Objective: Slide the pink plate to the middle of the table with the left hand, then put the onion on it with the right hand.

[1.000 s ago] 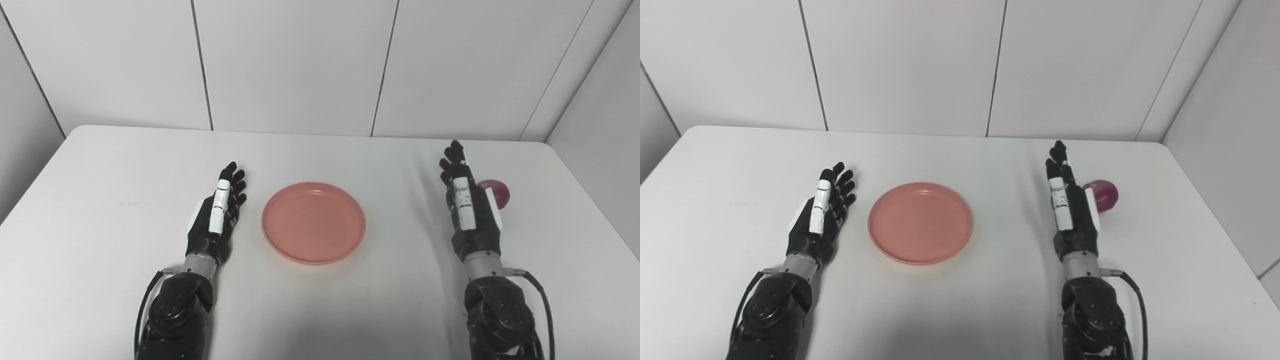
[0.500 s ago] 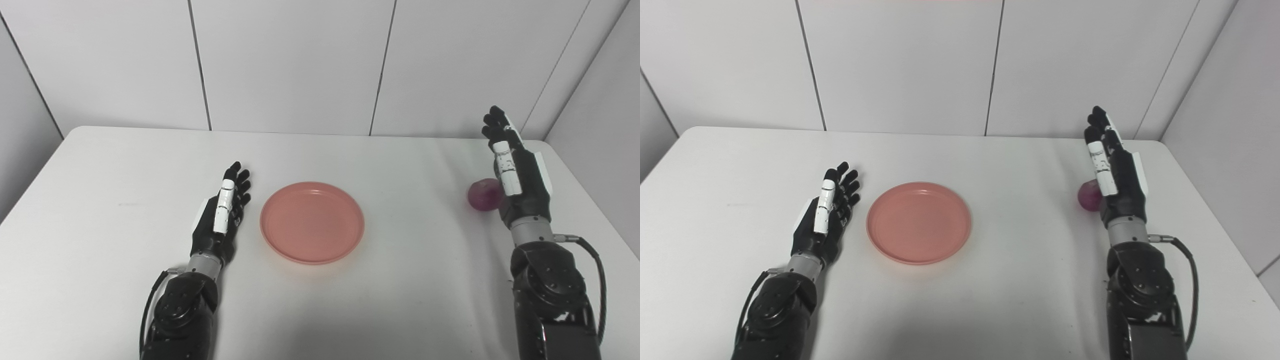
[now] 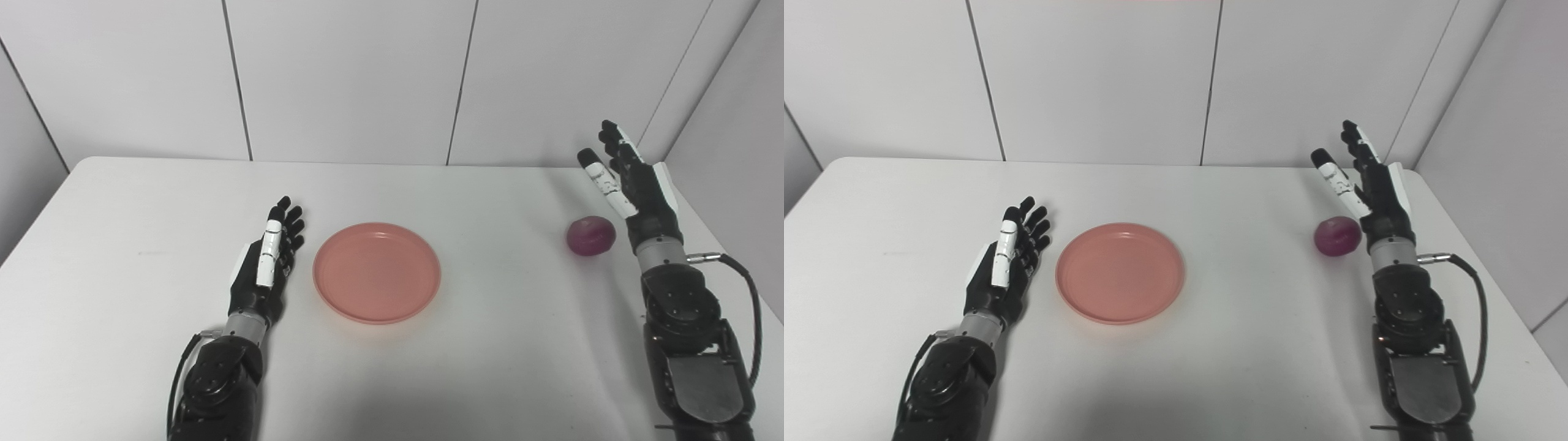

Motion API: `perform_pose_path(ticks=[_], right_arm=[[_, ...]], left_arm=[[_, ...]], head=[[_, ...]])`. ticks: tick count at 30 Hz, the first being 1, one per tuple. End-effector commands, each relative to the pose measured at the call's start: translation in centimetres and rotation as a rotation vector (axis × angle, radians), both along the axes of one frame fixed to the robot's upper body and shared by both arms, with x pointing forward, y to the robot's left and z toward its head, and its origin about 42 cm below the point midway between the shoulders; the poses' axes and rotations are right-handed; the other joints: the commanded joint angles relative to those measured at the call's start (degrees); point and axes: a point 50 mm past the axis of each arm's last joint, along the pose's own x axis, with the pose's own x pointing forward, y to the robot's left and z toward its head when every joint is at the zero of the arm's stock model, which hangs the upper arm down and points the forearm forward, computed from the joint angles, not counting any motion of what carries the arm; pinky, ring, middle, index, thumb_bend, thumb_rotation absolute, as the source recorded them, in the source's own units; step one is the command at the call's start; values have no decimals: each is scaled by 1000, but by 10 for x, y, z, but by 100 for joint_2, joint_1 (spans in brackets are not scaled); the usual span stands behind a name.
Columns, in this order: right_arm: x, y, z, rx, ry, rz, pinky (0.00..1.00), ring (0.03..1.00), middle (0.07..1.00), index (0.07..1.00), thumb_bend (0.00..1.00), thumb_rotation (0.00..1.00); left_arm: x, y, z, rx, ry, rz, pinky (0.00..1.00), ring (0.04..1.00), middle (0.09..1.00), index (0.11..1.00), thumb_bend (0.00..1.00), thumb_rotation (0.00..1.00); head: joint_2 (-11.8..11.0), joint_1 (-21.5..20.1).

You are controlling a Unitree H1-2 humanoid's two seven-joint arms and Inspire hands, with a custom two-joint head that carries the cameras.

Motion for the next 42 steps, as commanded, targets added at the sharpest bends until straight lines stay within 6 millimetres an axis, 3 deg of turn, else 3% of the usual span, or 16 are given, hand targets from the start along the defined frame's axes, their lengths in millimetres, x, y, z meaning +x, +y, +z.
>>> perform_pose_path(ticks=[1, 7, 14, 23, 38, 42], right_arm=[[14, -5, 37, -64, -88, 35, 928, 940, 925, 928, 821, 608], [25, -21, 46, -249, 19, 44, 866, 899, 890, 915, 876, 481], [34, -33, 52, -402, 93, 64, 841, 884, 880, 894, 919, 404], [32, -33, 51, -477, 199, 97, 829, 884, 889, 889, 956, 409], [39, -22, 34, -520, 297, 110, 810, 896, 924, 918, 1000, 336], [40, -24, 27, -545, 303, 116, 764, 861, 912, 916, 1000, 321]], left_arm=[[9, -3, 17, -13, -80, -10, 985, 975, 964, 970, 645, 1000], [8, 8, 14, -17, -81, -21, 996, 986, 978, 979, 636, 1000], [9, 16, 9, -38, -92, -30, 993, 983, 974, 977, 615, 1000], [14, 28, 3, -42, -95, -39, 996, 988, 982, 985, 638, 1000], [14, 37, 1, -70, -82, -24, 992, 979, 968, 965, 639, 1000], [14, 36, 1, -73, -85, -27, 996, 981, 970, 968, 634, 1000]], head=[[-1, 6], [-200, -648], [-325, -922], [-489, -1365], [-520, -1437], [-528, -1427]])
